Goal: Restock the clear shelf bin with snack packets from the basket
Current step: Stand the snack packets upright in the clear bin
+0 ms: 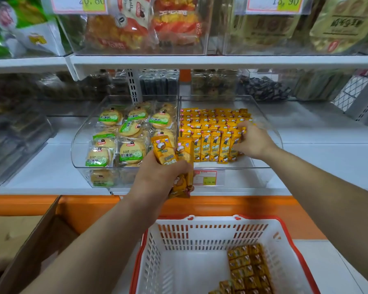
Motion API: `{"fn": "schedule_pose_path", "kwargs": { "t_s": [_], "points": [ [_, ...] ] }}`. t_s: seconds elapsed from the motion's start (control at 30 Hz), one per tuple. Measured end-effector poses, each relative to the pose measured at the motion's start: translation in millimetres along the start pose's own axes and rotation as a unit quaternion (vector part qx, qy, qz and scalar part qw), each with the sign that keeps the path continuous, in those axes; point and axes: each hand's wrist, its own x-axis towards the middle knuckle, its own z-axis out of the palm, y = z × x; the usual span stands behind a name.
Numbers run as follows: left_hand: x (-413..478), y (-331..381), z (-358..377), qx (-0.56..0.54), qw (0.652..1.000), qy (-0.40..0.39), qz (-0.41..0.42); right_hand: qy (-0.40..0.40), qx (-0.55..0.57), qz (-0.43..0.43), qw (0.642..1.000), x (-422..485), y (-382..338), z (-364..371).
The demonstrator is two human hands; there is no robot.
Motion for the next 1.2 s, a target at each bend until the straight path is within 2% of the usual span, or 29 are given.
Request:
{"fn": "schedule_pose_path", "kwargs": {
  "t_s": [0.13, 0.23, 0.33, 0.4, 0.57, 0.77, 0.83, 1.03, 1.2],
  "points": [
    [-2, -4, 8, -0.002, 1.000, -0.021, 0.003, -0.011, -0.041, -0.053, 0.998, -41, -20, -34],
    [-8, -8, 17, 0.007, 0.999, -0.042, 0.002, -0.069, 0.120, -0.106, 0.985, -91, -31, -50],
    [-15, -15, 29, 0.045, 0.996, -0.074, 0.005, -0.139, 0.289, -0.089, 0.943, -137, -38, -52],
    [-21, -19, 37, 0.066, 0.992, -0.105, 0.003, -0.171, 0.342, -0.071, 0.921, -153, -40, -50],
    [-29, -30, 53, 0.091, 0.983, -0.158, -0.015, -0.148, 0.287, -0.103, 0.941, -162, -35, -50],
    [-23, -29, 54, 0.032, 0.992, -0.108, -0.050, -0.094, 0.428, -0.007, 0.899, -157, -16, -66],
    [-22, -26, 55, 0.021, 0.995, -0.091, -0.039, -0.104, 0.453, 0.000, 0.885, -157, -13, -68],
    [-19, -24, 62, 0.015, 0.997, -0.072, -0.027, -0.175, 0.359, -0.022, 0.917, -167, -19, -55],
    [-18, -21, 60, 0.063, 0.996, -0.060, -0.025, -0.196, 0.367, -0.045, 0.908, -166, -23, -53]
  ]
}}
